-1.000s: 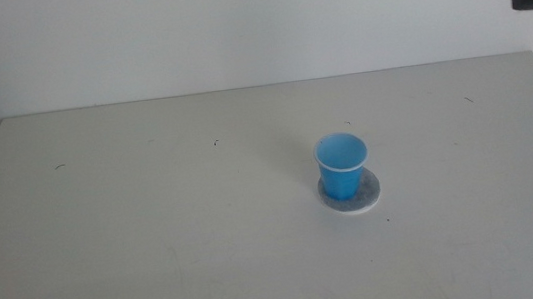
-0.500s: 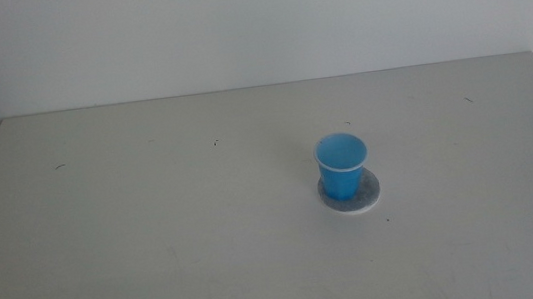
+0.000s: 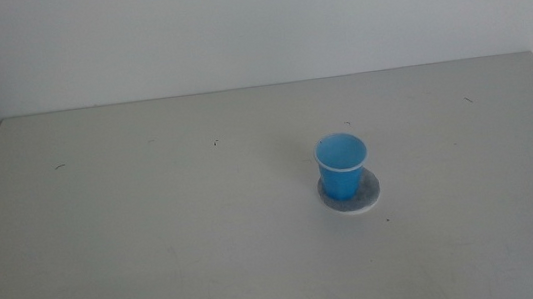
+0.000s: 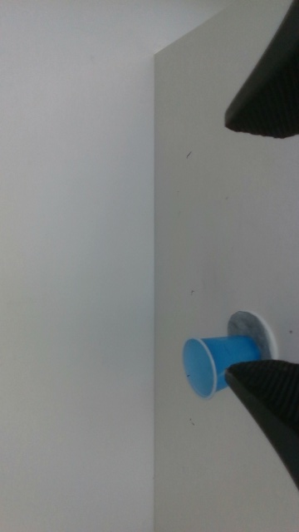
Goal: Place an empty cup on a cup mat.
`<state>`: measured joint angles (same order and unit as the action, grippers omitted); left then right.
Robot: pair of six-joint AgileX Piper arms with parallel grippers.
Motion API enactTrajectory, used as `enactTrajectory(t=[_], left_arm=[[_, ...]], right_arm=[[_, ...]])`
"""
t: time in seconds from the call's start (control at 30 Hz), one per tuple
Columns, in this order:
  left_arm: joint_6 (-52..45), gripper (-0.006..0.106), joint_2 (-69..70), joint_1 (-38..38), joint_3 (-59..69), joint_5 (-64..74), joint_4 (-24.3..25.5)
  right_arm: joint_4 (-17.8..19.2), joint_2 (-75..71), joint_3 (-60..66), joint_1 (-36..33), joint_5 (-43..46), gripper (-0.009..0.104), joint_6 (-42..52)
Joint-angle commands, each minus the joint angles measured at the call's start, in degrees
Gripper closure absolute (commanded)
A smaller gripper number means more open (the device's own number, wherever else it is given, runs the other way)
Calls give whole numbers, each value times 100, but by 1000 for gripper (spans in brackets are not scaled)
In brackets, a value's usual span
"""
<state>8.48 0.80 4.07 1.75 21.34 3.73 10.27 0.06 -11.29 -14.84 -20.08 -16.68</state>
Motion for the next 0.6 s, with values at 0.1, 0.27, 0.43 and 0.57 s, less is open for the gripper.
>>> enactTrajectory(t=[0.1, 0.27, 0.43, 0.57], left_arm=[[62, -5, 18, -6, -34, -384, 2], [62, -5, 18, -6, -34, -384, 2], [62, -5, 18, -6, -34, -384, 2], [62, -5, 18, -6, -34, -384, 2]], right_arm=[[106, -218, 466, 47, 517, 8, 30], [33, -214, 887, 47, 538, 8, 30], [39, -214, 1152, 47, 538, 8, 30], [39, -214, 1256, 47, 499, 8, 30]])
